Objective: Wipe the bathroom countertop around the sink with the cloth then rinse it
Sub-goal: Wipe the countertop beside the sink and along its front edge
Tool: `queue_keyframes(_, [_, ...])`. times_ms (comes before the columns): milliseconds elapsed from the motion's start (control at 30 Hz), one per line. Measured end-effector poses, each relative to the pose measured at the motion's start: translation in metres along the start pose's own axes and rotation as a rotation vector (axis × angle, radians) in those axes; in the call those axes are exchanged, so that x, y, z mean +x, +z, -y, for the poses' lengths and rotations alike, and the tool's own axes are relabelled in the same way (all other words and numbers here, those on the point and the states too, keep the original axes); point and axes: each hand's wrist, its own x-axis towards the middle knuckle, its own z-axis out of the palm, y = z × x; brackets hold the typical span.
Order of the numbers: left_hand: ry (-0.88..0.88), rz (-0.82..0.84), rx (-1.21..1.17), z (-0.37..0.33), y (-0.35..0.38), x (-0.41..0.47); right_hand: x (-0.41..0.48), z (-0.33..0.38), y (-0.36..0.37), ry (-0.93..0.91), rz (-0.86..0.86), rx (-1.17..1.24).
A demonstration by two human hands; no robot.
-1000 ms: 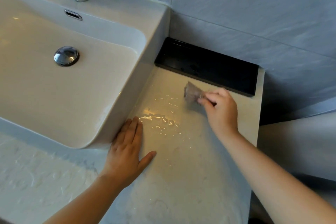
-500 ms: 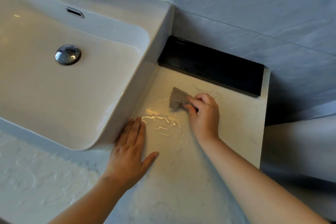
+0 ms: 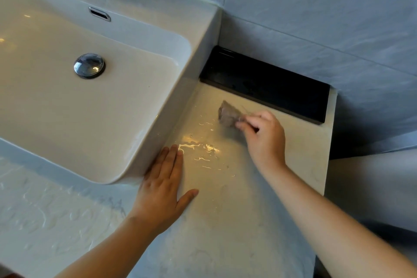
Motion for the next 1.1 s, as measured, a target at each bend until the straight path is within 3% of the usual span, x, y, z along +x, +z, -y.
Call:
queue_keyframes(133, [0.002,-0.009,-0.021,0.0,0.0,0.0,0.046,-0.016,0.016,-0.02,0.001,-0.127])
queue_keyframes(367, [0.001,-0.04,-0.031,0.0,0.003,0.0,0.042,-0.023,0.042,0.064,-0.114,-0.099])
queue_keyframes(833, [-0.04,-0.005,-0.063,0.002,-0.001,-0.036,-0.053,0.012,0.041,-0.178,0.157,0.0])
queue_keyframes(967, [0.002,-0.007,-0.071,0.009,0.004,-0.04,-0.051,0.016,0.028,-0.131,0.311,0.112])
queue_keyframes(1100, [0.027,-0.021,-0.091,0.014,0.006,-0.039,0.001,0.025,0.023,-0.092,0.168,0.108])
